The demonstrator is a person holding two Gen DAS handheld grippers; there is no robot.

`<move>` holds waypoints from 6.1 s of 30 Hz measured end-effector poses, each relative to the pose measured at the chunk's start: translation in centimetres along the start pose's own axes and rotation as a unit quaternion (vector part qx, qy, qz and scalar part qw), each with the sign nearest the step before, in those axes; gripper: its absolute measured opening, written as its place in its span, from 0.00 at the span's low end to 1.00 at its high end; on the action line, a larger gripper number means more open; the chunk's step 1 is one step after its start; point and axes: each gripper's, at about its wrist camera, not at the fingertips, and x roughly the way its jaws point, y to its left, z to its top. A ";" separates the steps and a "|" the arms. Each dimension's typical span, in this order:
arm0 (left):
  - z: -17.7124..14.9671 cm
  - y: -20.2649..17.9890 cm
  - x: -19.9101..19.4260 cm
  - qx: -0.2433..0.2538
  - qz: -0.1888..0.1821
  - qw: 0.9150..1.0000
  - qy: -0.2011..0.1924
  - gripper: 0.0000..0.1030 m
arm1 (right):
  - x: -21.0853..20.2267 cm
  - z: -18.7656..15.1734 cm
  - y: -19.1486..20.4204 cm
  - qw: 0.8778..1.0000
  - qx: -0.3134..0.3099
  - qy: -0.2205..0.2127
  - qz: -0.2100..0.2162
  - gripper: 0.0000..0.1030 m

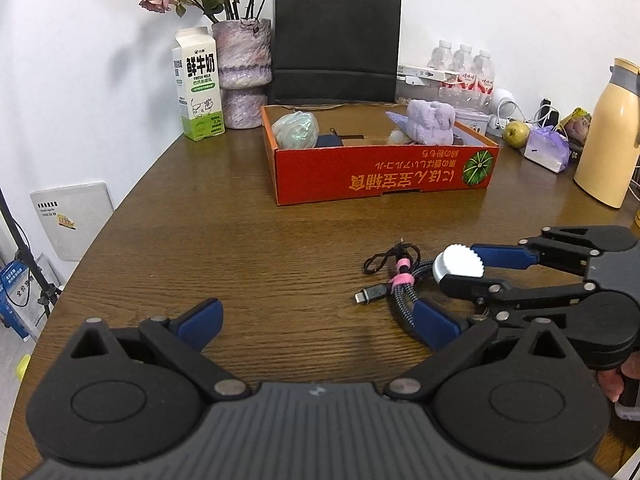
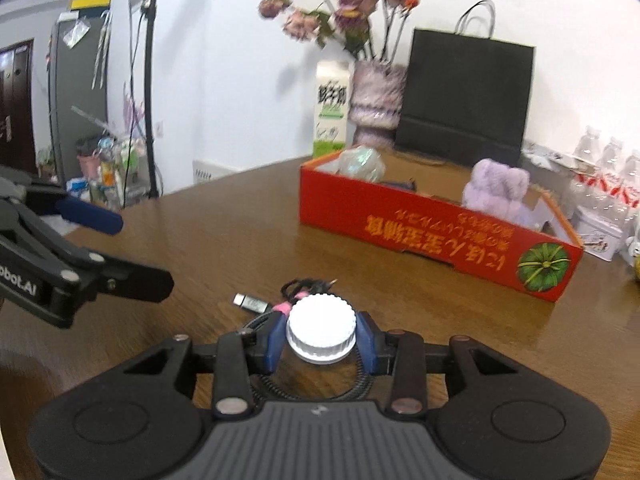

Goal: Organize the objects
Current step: 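Grasp the white cap with the right gripper and lift it, then grasp the black braided cable with the left gripper while the right holds the cap, then carry the cable and white cap over the red box with both grippers, then lower the cable and cap into the box and open both grippers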

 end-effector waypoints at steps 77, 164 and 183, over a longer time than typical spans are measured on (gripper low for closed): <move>-1.0 -6.6 4.7 -0.039 0.028 0.999 0.008 0.22 | -5.4 -4.0 -5.4 0.985 0.074 -0.076 -0.137 0.36; 16.2 -4.7 10.1 -0.078 0.041 0.982 -0.169 0.88 | 5.3 11.2 -11.0 0.972 0.075 -0.167 -0.148 0.36; 19.9 -3.9 17.4 -0.069 0.050 0.985 -0.150 0.88 | 11.7 12.8 -15.8 0.974 0.066 -0.144 -0.163 0.36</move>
